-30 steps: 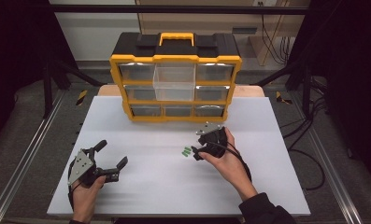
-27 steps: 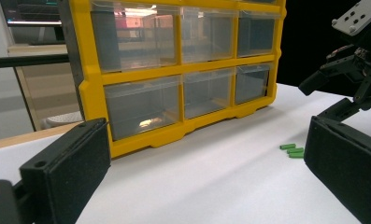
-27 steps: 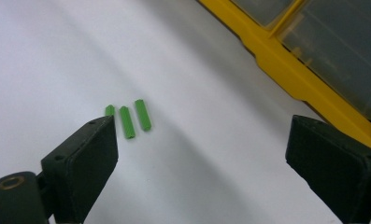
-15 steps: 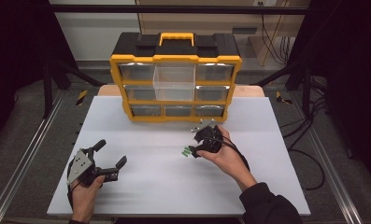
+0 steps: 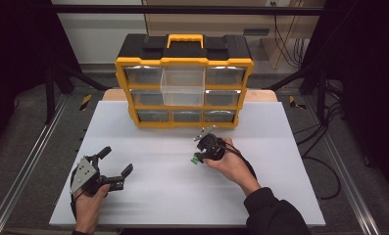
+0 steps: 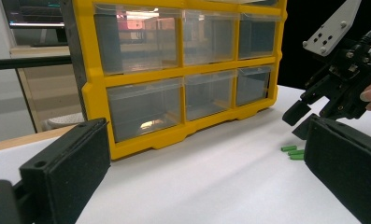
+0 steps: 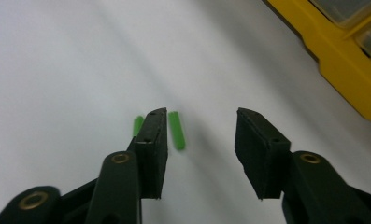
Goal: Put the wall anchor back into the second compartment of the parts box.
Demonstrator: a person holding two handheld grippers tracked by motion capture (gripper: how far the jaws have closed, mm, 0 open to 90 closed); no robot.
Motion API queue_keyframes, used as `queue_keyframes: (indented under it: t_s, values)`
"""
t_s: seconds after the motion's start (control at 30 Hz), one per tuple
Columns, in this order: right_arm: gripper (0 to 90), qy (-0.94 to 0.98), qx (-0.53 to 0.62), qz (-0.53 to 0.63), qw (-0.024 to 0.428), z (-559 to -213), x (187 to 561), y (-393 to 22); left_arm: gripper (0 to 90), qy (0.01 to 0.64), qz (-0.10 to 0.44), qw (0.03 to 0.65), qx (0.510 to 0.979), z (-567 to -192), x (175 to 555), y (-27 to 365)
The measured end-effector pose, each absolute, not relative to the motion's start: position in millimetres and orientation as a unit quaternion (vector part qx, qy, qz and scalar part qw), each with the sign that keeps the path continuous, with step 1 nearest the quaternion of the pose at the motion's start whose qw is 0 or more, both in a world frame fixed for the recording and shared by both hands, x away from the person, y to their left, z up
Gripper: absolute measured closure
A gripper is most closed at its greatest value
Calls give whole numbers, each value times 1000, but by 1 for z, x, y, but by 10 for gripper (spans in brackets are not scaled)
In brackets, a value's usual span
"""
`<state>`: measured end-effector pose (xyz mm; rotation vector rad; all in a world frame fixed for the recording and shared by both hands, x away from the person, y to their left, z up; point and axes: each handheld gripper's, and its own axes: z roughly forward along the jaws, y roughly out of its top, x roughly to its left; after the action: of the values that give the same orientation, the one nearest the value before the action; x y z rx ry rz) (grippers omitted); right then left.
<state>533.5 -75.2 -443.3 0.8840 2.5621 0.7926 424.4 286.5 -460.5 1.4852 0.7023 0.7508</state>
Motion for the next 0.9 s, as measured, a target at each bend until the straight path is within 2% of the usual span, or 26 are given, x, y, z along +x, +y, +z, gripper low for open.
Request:
queue_keyframes:
  t_s: [0.2, 0.57, 0.67, 0.9]
  values:
    - [654, 892, 320, 284, 144, -445, 536, -72, 3, 304, 326, 619, 647, -460, 424, 286]
    - [731, 885, 343, 286, 129, -455, 542, -70, 4, 305, 326, 619, 646, -460, 424, 286]
    - [740, 883, 350, 292, 113, -457, 542, -70, 4, 306, 327, 619, 645, -460, 424, 287]
    - [765, 888, 340, 287, 117, -462, 543, -66, 4, 305, 326, 619, 646, -460, 424, 286]
